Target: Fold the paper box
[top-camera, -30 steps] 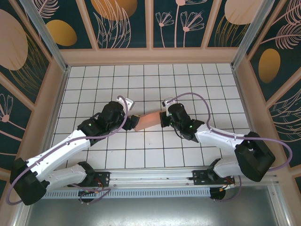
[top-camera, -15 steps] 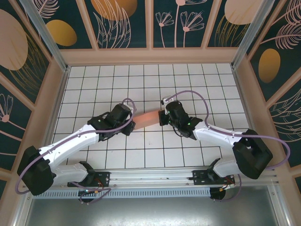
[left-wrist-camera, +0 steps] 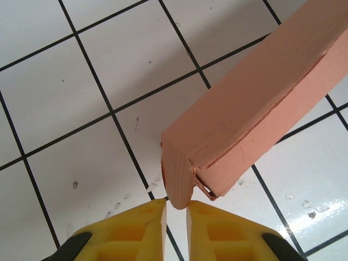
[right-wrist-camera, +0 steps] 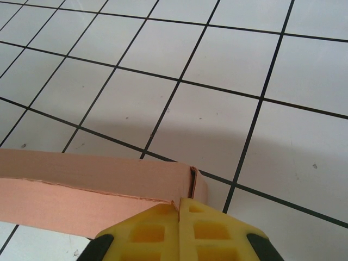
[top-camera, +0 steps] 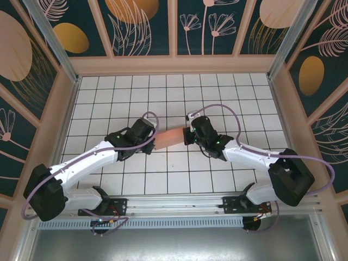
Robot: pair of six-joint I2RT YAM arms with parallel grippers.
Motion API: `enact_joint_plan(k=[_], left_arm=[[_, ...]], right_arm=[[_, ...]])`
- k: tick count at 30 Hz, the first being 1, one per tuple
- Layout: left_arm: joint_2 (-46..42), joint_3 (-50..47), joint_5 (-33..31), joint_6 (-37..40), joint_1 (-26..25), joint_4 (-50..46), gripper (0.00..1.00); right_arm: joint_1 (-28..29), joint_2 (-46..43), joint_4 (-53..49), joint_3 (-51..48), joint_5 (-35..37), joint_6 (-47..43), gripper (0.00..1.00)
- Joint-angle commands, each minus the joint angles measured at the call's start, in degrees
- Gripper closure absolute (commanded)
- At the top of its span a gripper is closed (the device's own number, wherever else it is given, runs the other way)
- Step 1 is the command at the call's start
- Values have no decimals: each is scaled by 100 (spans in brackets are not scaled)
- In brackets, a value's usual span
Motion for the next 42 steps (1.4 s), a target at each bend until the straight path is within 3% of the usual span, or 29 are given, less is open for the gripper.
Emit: enact_joint_plan(k=[1,6,13,19,28,42], left_arm=[[73,162,-158,-50,-14,94,84],[126,153,-182,-64,-10,195,87],[254,170,-96,-235,-8,480,100],[313,317,-132,-771,0,620,100],[181,351,305,-1760,170,907,100],[74,120,1075,-2404,375,1362,100]], right_arm=[[47,56,-55,199,-10,62,100],[47,67,-54,207,-22,64,100],[47,91,-54,217,-54,66,100],[56,90,-102,217,-17,24,100],[73,160,-155,164,268,-175,100],[188,266,-208,190,658,-443,100]])
